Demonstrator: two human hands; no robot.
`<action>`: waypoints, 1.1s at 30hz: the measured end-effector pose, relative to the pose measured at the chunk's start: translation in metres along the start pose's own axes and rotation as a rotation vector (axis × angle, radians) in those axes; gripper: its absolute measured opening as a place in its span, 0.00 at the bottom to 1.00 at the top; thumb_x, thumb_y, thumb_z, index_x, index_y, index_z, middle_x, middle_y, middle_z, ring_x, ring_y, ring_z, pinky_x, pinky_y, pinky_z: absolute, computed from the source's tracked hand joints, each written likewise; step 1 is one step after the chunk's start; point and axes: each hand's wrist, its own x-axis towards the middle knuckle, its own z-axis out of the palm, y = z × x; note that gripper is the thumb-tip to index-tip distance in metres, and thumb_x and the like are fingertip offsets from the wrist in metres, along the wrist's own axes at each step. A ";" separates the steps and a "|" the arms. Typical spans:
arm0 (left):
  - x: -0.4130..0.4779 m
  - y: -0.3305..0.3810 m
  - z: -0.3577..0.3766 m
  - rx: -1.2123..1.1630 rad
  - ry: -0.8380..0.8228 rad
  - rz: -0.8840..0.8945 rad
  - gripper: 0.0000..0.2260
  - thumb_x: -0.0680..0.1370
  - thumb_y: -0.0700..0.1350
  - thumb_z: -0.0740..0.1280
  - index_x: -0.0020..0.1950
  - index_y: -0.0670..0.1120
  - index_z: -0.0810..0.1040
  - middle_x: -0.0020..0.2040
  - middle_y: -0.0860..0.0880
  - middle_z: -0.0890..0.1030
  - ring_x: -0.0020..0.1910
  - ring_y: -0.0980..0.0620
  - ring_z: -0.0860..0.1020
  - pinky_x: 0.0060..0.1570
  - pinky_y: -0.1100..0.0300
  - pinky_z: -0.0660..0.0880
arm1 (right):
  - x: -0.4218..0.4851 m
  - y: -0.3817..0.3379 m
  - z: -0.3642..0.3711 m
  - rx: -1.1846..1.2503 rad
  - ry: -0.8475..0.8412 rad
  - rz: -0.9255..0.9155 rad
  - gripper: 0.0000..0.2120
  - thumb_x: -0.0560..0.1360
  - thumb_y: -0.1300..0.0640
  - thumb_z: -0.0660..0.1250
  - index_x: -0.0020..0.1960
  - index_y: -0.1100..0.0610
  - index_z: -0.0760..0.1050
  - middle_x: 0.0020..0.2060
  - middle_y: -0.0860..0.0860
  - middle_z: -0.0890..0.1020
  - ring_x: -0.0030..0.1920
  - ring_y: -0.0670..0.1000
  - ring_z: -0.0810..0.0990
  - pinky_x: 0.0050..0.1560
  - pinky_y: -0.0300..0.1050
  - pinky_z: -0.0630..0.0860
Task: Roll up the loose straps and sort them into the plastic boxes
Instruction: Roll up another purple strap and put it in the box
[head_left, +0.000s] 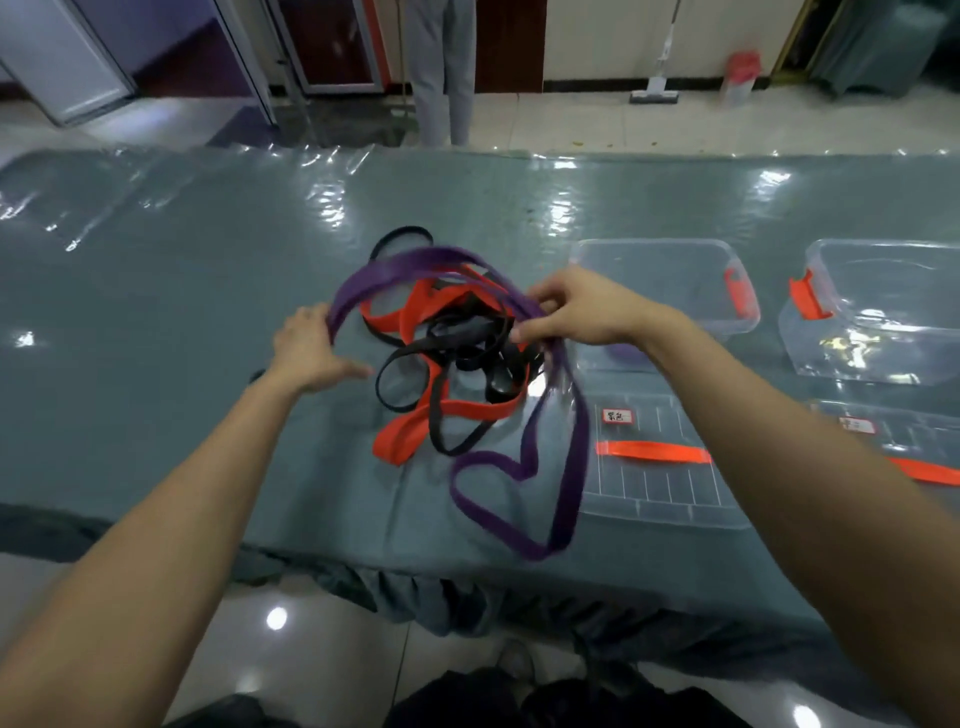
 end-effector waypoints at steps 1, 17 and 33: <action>-0.007 0.008 0.004 0.079 -0.077 0.079 0.46 0.64 0.56 0.88 0.75 0.41 0.74 0.70 0.38 0.78 0.71 0.35 0.76 0.73 0.42 0.72 | 0.003 -0.002 0.011 -0.058 -0.019 0.017 0.14 0.76 0.52 0.80 0.53 0.62 0.84 0.36 0.55 0.83 0.37 0.50 0.79 0.42 0.45 0.75; -0.036 0.068 -0.020 -0.540 -0.002 0.461 0.05 0.75 0.45 0.70 0.45 0.43 0.80 0.34 0.51 0.77 0.35 0.56 0.71 0.40 0.53 0.71 | -0.007 0.074 0.106 -0.270 -0.119 0.289 0.09 0.73 0.56 0.78 0.47 0.58 0.81 0.41 0.54 0.85 0.43 0.57 0.85 0.49 0.55 0.83; -0.038 0.103 -0.009 -0.373 -0.278 0.603 0.38 0.66 0.57 0.84 0.73 0.56 0.75 0.63 0.55 0.84 0.63 0.59 0.81 0.67 0.56 0.77 | -0.005 -0.066 0.018 -0.489 0.086 -0.107 0.05 0.73 0.56 0.74 0.44 0.48 0.80 0.37 0.52 0.83 0.38 0.53 0.79 0.40 0.49 0.75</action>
